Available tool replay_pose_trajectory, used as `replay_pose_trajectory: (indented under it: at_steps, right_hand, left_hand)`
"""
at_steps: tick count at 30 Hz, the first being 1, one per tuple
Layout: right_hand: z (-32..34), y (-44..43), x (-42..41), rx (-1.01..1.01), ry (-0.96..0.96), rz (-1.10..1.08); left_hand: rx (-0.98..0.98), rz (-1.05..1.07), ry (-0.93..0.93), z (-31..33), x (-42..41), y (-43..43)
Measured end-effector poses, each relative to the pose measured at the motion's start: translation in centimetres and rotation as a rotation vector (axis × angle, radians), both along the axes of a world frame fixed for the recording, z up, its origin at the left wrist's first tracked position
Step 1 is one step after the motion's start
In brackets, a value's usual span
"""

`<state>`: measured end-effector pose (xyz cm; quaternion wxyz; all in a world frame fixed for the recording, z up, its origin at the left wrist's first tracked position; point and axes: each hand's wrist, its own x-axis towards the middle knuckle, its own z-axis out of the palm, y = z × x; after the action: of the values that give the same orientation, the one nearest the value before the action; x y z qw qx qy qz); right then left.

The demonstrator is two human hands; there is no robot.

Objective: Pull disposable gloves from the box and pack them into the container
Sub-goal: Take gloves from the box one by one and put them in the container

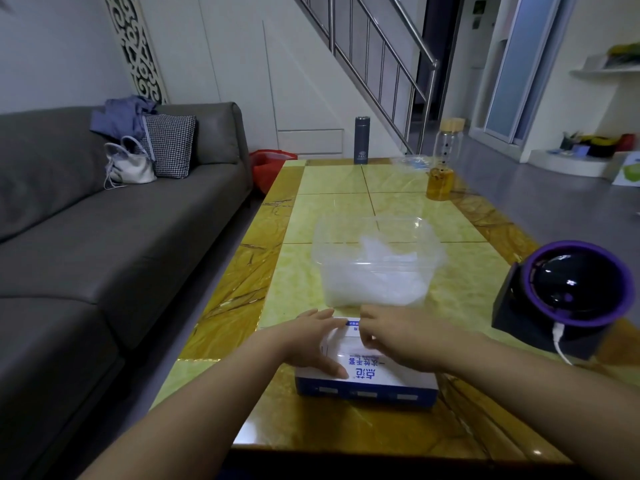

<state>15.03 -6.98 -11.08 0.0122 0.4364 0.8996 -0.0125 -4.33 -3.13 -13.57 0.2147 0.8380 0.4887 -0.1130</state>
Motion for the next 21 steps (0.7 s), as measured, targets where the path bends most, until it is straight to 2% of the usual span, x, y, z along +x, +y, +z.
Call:
replay_pose_trajectory:
  at_steps: [3,5,9,13,16,19,21]
  right_hand:
    - [0.6,0.4,0.8,-0.085,0.110,-0.130]
    - [0.3,0.4,0.9,-0.113,0.071,-0.167]
    - [-0.9,0.3,-0.2,-0.056,0.027,-0.141]
    - [0.9,0.5,-0.4,0.010,0.038,-0.088]
    - [4.1,1.1,-0.1,0.066,0.176,-0.114]
    - [8.4,2.1,0.8,0.154,0.490,-0.192]
    - [10.8,2.4,1.5,0.166,0.595,-0.238]
  left_hand:
    - [0.000,0.004,-0.012,-0.1,0.1,-0.1]
    - [0.005,0.008,-0.025,-0.1,0.2,-0.2]
    - [-0.005,0.011,-0.030,-0.2,0.2,-0.4]
    - [-0.005,0.007,-0.013,0.0,0.3,-0.3]
    - [0.001,-0.011,-0.011,-0.3,0.3,-0.1]
    - [0.011,-0.015,-0.008,-0.2,0.5,-0.1]
    - [-0.005,0.022,-0.017,0.5,0.6,-0.3]
